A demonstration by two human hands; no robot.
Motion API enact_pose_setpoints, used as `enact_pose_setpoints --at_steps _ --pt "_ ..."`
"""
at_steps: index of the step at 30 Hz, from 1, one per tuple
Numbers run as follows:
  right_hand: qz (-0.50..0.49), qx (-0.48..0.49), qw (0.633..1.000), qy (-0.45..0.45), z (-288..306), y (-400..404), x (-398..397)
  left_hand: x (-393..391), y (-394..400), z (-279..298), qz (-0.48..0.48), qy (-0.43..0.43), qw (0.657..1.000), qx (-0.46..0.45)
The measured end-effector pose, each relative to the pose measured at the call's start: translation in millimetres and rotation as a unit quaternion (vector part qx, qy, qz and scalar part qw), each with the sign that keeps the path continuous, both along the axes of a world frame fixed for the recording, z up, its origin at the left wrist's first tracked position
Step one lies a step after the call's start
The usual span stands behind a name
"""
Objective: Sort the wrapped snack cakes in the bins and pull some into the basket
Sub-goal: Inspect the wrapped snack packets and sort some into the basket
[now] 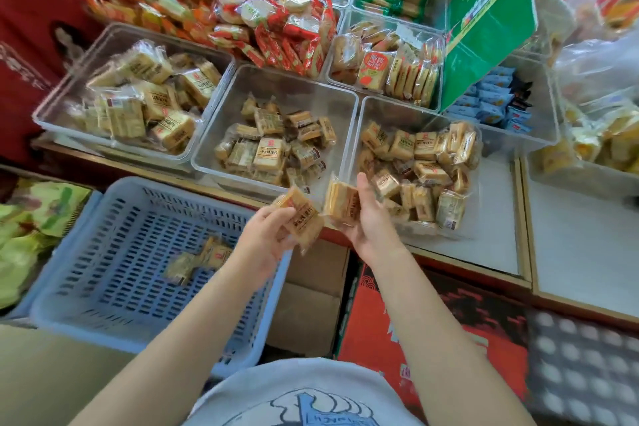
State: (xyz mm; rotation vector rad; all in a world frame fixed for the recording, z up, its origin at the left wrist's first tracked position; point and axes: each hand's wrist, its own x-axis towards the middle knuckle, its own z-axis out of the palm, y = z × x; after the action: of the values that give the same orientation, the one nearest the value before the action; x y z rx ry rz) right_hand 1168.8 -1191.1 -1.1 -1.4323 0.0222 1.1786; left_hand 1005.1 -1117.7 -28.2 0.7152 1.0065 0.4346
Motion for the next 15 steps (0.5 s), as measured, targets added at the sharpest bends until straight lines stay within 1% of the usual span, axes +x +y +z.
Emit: enact_pose_setpoints --at_steps 2,4,6,10,12,15 --pt "0.020 -0.013 1.000 0.015 -3 -1 -27 -30 10 7 -0.032 -0.008 0.999 -0.012" --pt "0.074 -0.028 0.997 0.002 -4 1 -52 -58 19 15 -0.080 -0.006 0.997 0.011" --pt "0.140 -0.035 0.989 -0.036 -4 6 -74 -83 25 22 -0.119 -0.005 0.992 0.037" --pt "0.240 -0.047 0.958 -0.148 1 18 -110 -116 35 27 -0.151 0.012 0.986 0.075" --pt "0.256 -0.037 0.949 -0.183 6 23 -124 -127 38 28 -0.145 0.030 0.985 0.090" --pt "0.247 -0.016 0.945 -0.216 9 25 -140 -140 45 27 -0.155 0.043 0.981 0.110"
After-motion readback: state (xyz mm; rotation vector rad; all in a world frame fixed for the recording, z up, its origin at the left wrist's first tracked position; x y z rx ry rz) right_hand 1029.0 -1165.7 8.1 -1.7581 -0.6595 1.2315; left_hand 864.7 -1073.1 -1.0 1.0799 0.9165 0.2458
